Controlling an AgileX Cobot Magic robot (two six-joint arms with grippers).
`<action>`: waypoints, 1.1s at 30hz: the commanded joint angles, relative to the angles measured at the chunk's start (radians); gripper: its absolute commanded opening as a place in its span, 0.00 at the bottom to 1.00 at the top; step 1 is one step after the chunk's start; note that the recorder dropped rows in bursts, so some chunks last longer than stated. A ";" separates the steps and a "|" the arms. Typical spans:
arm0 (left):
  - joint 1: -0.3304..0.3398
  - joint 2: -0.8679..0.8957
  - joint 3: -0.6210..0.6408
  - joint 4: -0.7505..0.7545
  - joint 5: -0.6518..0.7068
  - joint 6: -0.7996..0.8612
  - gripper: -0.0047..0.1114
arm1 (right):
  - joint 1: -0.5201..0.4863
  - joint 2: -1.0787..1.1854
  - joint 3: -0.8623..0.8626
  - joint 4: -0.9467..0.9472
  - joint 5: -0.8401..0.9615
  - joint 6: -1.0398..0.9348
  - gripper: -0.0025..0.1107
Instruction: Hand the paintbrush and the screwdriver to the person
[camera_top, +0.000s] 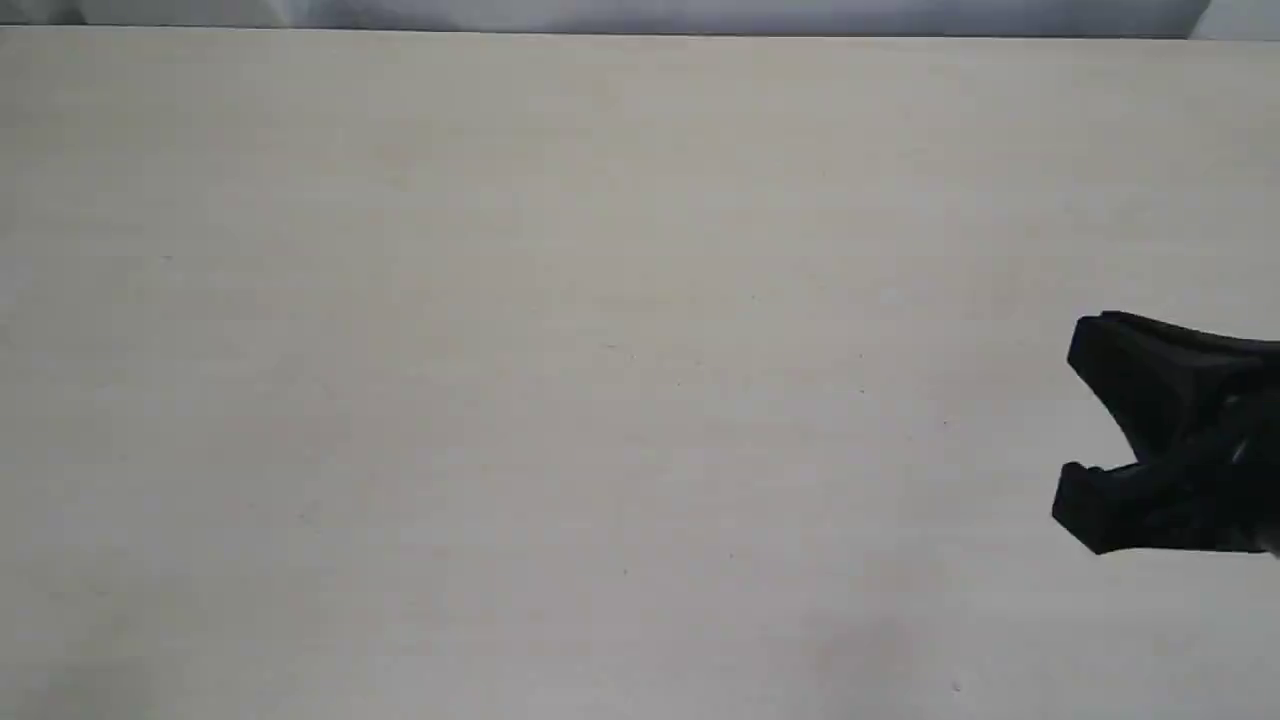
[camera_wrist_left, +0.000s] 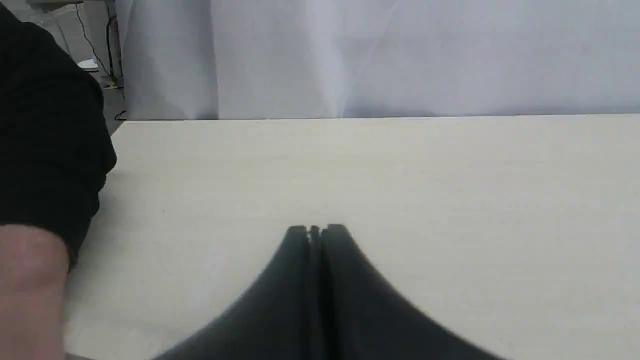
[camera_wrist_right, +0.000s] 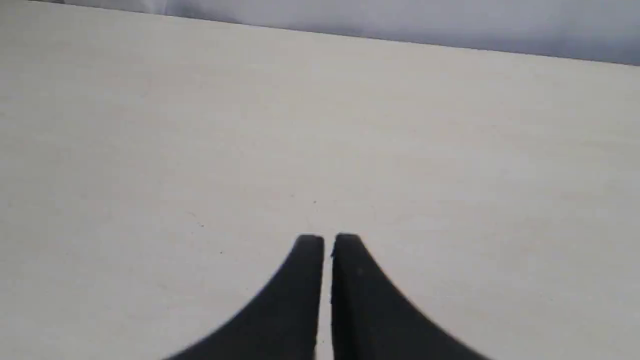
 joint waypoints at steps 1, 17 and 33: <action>-0.008 -0.002 0.002 -0.004 -0.005 -0.002 0.04 | 0.001 -0.008 0.003 0.038 -0.055 0.070 0.06; -0.008 -0.002 0.002 -0.004 -0.005 -0.002 0.04 | 0.001 -0.018 0.003 0.074 -0.136 0.095 0.06; -0.008 -0.002 0.002 -0.001 -0.008 -0.002 0.04 | -0.556 -0.392 0.043 0.073 -0.616 -0.310 0.06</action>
